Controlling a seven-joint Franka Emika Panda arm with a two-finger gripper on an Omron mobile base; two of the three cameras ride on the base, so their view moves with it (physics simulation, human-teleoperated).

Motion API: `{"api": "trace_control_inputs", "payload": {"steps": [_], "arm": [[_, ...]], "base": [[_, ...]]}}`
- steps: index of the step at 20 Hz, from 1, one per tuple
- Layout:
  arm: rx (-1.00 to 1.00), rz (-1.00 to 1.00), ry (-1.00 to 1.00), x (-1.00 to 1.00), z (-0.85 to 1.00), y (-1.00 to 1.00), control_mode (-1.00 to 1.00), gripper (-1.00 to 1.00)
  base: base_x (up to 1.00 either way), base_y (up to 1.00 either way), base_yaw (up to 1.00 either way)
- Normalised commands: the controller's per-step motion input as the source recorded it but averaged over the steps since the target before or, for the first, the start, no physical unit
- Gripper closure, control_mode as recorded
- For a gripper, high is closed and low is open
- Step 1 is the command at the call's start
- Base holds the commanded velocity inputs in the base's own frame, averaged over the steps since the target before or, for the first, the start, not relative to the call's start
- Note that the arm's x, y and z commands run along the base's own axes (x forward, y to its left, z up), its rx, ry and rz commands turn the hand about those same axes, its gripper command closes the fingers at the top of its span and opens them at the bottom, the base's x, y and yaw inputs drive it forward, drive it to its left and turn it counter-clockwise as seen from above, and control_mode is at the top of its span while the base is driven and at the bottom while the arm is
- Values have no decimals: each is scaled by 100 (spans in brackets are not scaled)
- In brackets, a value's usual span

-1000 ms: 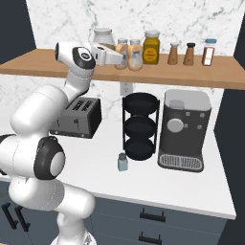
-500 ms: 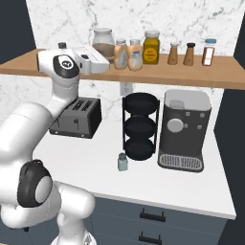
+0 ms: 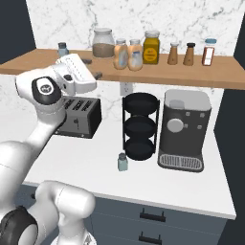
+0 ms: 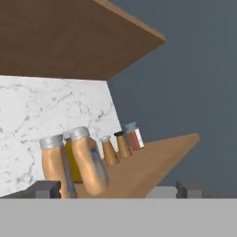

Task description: Put the shaker and condiment bottle from the counter next to their counterparts in the cabinet.

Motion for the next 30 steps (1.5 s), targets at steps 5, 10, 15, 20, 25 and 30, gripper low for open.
{"api": "trace_control_inputs", "payload": {"steps": [5,10,15,20,25,30], "arm": [[0,-47,13,-32,-39,70,-100,-100],[2,-62,13,-15,-11,85,-100,-100],[9,-62,5,3,-23,30,-100,-100],[32,-60,0,0,-37,7,-100,-100],[43,-20,0,-2,-24,-11,-100,-100],[23,41,-5,-14,-67,-34,-100,-100]], "base": [[0,0,0],[0,0,0],[0,0,0],[0,0,0],[0,0,0],[0,0,0]]}}
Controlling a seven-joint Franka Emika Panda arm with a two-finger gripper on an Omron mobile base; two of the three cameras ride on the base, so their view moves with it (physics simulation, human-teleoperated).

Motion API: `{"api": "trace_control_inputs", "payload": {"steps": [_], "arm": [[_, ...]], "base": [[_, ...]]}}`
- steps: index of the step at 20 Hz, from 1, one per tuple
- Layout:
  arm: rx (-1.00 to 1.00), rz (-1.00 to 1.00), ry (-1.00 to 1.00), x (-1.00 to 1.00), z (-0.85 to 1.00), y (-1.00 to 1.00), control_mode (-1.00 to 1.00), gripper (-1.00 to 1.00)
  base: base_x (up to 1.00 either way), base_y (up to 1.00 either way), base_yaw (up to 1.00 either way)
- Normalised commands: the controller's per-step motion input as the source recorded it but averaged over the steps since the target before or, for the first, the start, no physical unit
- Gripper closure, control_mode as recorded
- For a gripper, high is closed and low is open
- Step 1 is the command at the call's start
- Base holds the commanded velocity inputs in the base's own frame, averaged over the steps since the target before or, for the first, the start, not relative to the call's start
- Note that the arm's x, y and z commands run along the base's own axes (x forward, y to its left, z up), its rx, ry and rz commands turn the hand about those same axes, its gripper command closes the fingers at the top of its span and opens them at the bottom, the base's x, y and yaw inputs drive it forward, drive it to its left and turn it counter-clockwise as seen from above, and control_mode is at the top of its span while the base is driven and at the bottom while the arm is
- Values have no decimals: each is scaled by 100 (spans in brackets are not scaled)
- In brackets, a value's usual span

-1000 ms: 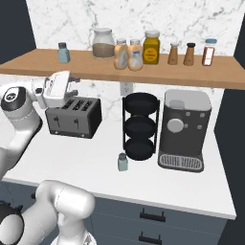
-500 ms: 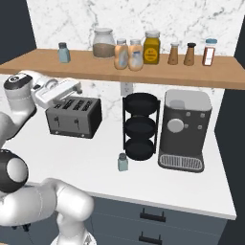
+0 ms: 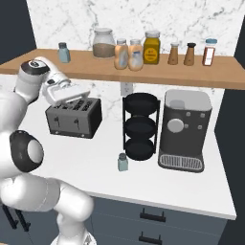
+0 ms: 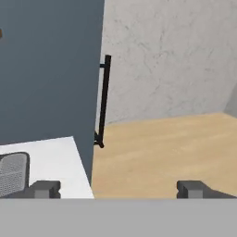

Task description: Put the shaker and condiment bottle from the counter next to their counterparts in the cabinet.

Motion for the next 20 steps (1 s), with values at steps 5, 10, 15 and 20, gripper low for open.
{"api": "trace_control_inputs", "payload": {"steps": [5,10,15,20], "arm": [[9,69,-20,-59,-100,-12,-100,-100],[8,61,-29,-21,-74,0,-100,-100],[5,56,-12,34,-99,6,-100,-100],[3,27,-3,48,-63,31,-100,-100]], "base": [[0,0,0],[0,0,0],[0,0,0],[0,0,0]]}}
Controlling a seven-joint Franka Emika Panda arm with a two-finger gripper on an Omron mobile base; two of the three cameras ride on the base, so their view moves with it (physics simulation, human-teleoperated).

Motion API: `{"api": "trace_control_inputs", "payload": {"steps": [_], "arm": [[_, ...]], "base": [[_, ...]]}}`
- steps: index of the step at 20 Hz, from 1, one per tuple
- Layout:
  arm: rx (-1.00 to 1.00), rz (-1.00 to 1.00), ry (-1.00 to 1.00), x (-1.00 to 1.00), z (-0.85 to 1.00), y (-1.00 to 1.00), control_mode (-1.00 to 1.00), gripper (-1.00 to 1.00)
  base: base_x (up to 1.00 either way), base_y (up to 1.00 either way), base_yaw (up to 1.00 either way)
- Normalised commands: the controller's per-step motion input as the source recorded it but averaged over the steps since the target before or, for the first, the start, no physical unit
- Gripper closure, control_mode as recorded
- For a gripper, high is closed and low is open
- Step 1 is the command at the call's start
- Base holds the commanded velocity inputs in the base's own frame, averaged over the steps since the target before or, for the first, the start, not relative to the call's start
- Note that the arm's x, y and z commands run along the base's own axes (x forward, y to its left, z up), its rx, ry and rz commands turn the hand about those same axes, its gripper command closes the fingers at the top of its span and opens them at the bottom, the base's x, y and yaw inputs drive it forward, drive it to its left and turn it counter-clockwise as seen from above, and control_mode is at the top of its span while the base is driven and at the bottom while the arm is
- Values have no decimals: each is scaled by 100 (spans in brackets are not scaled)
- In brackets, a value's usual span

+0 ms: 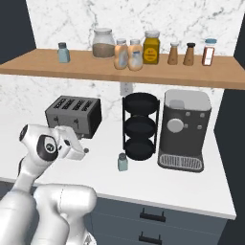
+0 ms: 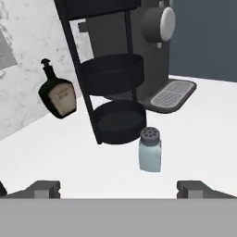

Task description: Put the shaker and condiment bottle from the counter next to their counterparts in the cabinet.

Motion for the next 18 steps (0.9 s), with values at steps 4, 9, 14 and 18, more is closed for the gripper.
{"api": "trace_control_inputs", "payload": {"steps": [4,9,14,18], "arm": [[0,-33,-1,24,-12,89,-100,-100],[0,-62,0,0,-23,58,-100,-100],[0,-66,0,36,-24,20,-100,-100],[0,-9,2,82,0,-26,-100,-100]], "base": [[0,0,0],[0,0,0],[0,0,0],[0,0,0]]}}
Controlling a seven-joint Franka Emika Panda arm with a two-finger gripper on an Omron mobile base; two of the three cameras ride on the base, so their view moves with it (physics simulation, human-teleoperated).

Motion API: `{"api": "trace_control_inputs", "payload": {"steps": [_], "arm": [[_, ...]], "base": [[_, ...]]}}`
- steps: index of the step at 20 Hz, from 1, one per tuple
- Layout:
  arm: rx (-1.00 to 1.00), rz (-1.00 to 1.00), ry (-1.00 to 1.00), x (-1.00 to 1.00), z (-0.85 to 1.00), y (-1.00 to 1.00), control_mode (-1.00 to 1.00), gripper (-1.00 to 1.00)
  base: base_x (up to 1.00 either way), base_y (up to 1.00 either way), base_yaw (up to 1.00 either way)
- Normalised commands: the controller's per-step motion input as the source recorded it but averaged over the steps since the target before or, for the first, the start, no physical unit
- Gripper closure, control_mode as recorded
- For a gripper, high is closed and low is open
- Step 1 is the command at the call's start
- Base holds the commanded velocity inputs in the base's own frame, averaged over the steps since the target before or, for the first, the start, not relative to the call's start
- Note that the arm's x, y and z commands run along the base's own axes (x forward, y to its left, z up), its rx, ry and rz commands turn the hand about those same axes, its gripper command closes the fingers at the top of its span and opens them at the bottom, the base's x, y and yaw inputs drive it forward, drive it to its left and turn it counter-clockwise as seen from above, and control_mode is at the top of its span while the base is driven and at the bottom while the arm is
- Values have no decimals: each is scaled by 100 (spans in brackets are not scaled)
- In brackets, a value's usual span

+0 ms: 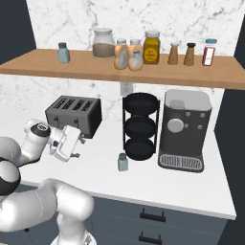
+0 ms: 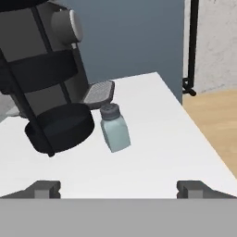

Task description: Put the shaker and condiment bottle from the counter next to their counterparts in the cabinet.

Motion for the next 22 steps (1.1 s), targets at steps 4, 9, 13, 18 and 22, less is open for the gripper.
{"api": "trace_control_inputs", "payload": {"steps": [4,9,13,18,22], "arm": [[0,2,0,-1,1,-5,-100,-100],[0,2,0,4,-18,-76,-100,-100],[0,0,0,4,-13,-89,-100,-100],[0,0,0,-10,-4,-14,-100,-100],[-1,0,0,-27,-23,-39,-100,-100]], "base": [[0,0,0],[0,0,0],[0,0,0],[0,0,0],[0,0,0]]}}
